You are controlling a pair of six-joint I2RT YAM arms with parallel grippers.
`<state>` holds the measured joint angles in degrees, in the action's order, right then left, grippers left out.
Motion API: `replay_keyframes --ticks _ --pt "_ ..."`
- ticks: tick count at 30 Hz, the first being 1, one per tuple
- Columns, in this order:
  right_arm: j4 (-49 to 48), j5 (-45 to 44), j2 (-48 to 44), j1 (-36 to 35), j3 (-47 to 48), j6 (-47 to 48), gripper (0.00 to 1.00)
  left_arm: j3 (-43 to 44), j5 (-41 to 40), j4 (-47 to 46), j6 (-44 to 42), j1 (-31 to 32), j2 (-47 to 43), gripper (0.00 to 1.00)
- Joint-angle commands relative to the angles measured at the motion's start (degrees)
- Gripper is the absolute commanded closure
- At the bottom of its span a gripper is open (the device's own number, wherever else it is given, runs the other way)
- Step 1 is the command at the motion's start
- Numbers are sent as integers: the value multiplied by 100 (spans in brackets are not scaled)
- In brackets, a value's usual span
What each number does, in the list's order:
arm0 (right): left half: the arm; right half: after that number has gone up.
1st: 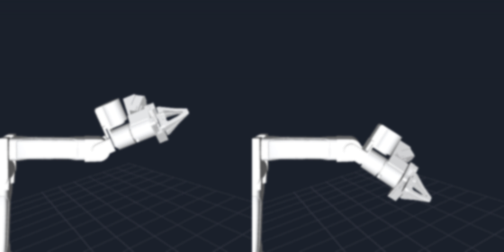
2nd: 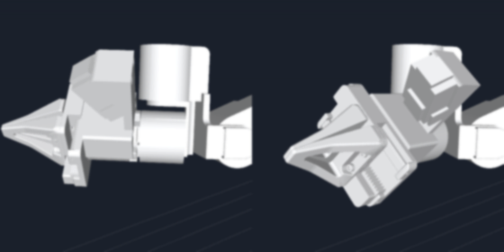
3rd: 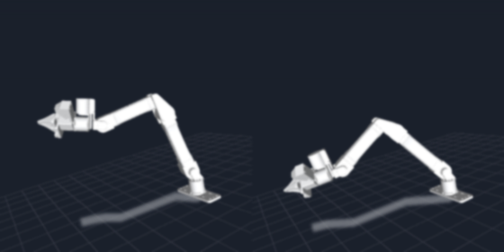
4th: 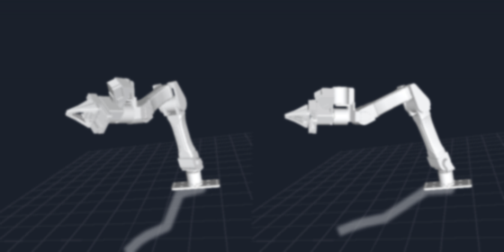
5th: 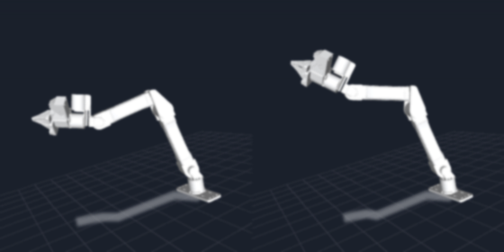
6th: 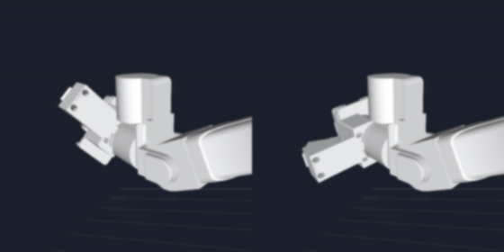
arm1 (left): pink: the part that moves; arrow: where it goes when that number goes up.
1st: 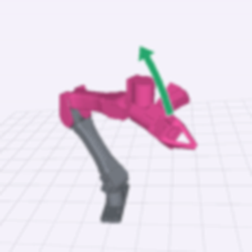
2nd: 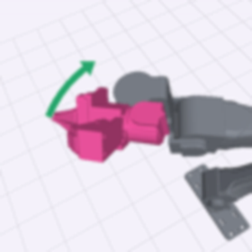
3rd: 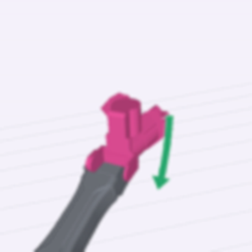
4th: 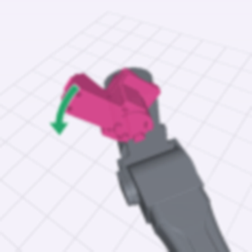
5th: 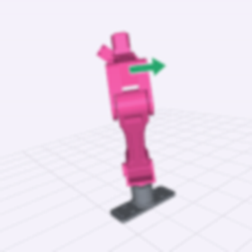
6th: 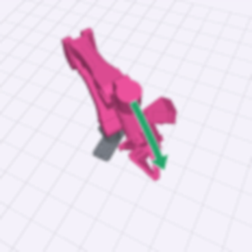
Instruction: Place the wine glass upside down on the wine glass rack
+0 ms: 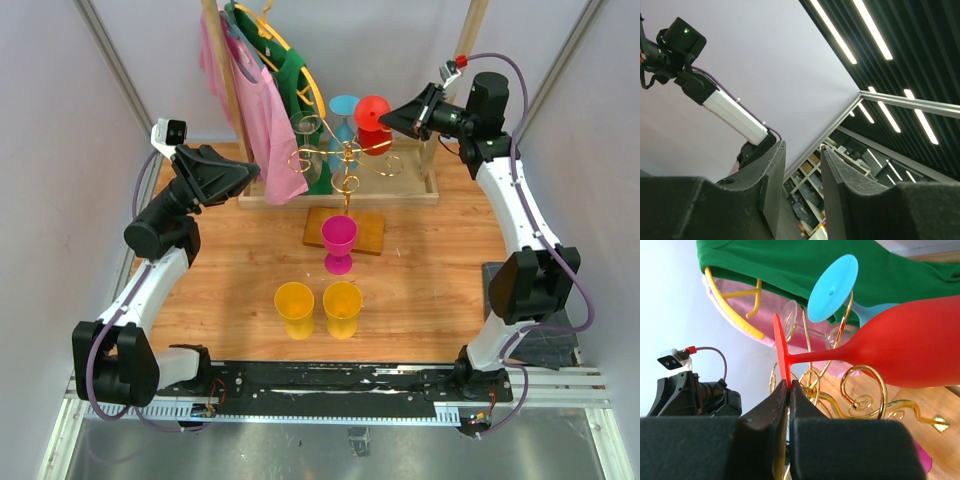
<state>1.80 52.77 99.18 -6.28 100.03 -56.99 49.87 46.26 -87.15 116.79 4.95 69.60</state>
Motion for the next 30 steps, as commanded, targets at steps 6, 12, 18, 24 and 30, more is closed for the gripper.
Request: replay_keyframes --ticks 6,12,18,24,30 --pt "-20 288 -644 -66 -640 -57 99 6 94 -682 -167 -56 -129 62" --pt "-47 188 -977 -43 -992 -42 99 -28 92 -701 -173 -56 -119 62" --pt "-16 -118 -1387 218 -1362 -18 99 -47 79 -713 -171 -56 -132 61" --pt "-22 -255 -1483 489 -1477 12 99 -56 53 -711 -170 -56 -121 62" --pt "-22 -286 -1322 606 -1365 54 99 -37 67 -675 -186 -56 -138 62"
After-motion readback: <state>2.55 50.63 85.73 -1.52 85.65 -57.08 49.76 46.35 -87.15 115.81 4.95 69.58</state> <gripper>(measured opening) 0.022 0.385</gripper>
